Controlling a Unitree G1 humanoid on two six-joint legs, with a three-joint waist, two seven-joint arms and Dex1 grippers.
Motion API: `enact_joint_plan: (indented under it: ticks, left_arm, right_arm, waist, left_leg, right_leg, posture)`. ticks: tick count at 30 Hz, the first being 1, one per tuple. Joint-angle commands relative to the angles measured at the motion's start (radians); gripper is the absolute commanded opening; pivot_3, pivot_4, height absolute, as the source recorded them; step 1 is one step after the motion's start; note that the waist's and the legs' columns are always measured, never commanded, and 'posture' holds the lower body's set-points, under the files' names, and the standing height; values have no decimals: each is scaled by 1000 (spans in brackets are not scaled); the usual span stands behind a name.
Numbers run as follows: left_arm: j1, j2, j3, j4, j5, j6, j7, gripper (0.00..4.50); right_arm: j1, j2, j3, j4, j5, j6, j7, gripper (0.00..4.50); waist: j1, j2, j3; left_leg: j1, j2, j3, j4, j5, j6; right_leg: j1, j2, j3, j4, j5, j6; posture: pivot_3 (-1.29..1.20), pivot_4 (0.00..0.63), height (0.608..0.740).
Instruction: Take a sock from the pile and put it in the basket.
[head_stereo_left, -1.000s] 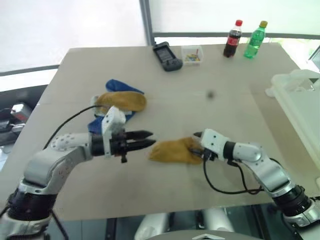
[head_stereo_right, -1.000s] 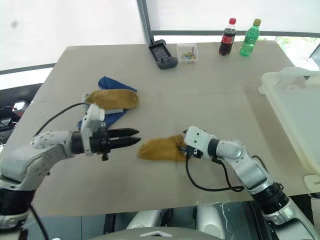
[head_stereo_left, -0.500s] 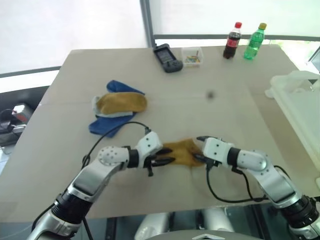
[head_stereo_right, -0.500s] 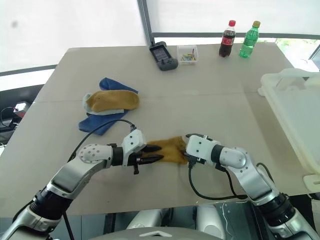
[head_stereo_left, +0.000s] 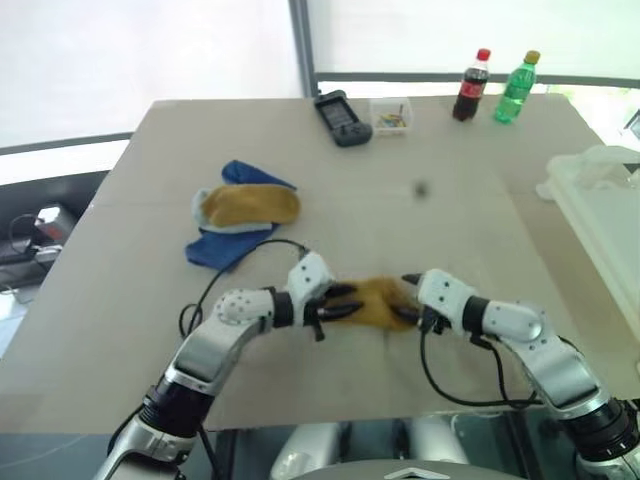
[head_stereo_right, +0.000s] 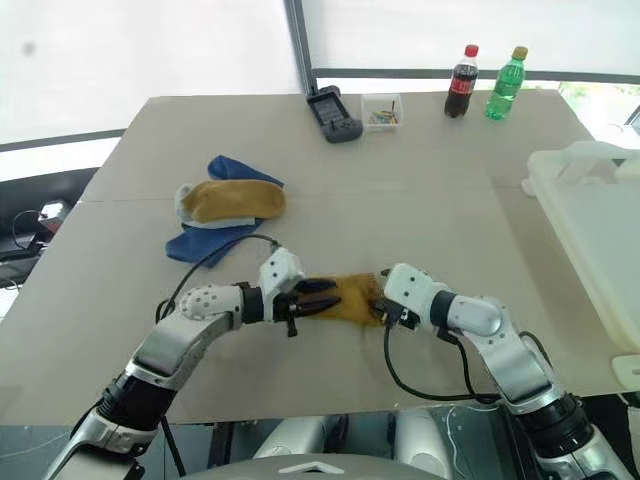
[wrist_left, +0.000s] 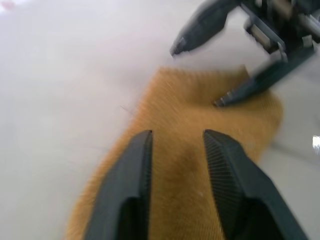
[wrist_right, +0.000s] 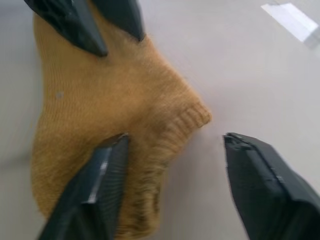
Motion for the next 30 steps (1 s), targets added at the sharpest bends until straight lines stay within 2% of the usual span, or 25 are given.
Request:
enact_joint_plan:
  ticks: [1, 3, 8, 16, 21, 30]
  left_arm:
    - [50, 17, 181, -169, -110, 64, 73, 3375]
    - [92, 26, 262, -225, -117, 96, 140, 4206]
    - [112, -2, 370, -204, 27, 123, 410, 4206]
    - [-73, -89, 403, -20, 205, 112, 719, 4206]
    - [-158, -92, 396, 107, 279, 62, 790, 4206]
    - [-253, -66, 422, 277, 273, 19, 766, 4206]
  right_arm:
    - [-107, 50, -60, -39, 81, 27, -4, 4500]
    - [-174, 87, -60, -9, 100, 37, -11, 4500]
    - [-300, 152, -10, 147, 54, -48, -6, 4500]
    - [-356, 199, 39, 236, 41, -253, 72, 4500]
    - [-336, 211, 19, 181, 91, -255, 91, 4500]
    - [-290, 189, -1, 102, 105, -210, 64, 4500]
  waist:
    - [-15, 1, 1]
    - [-29, 1, 2]
    - [-15, 0, 2]
    - [-13, -1, 3]
    - [-20, -1, 3]
    - [-15, -1, 3]
  left_leg:
    - [0, 0, 0, 0, 0, 0]
    - [1, 0, 1, -1, 0, 0]
    - [1, 0, 0, -1, 0, 0]
    - [0, 0, 0, 0, 0, 0]
    - [0, 0, 0, 0, 0, 0]
    - [-1, 0, 0, 0, 0, 0]
  right_leg:
    - [0, 0, 0, 0, 0, 0]
    - [0, 1, 2, -1, 0, 0]
    - [0, 1, 0, -1, 0, 0]
    - [0, 0, -1, -1, 0, 0]
    - [-1, 1, 0, 0, 0, 0]
    - [-2, 1, -1, 0, 0, 0]
  posture:
    - [0, 150, 740]
    - [0, 150, 740]
    - [0, 150, 740]
    - [0, 150, 740]
    - [0, 150, 740]
    - [0, 150, 740]
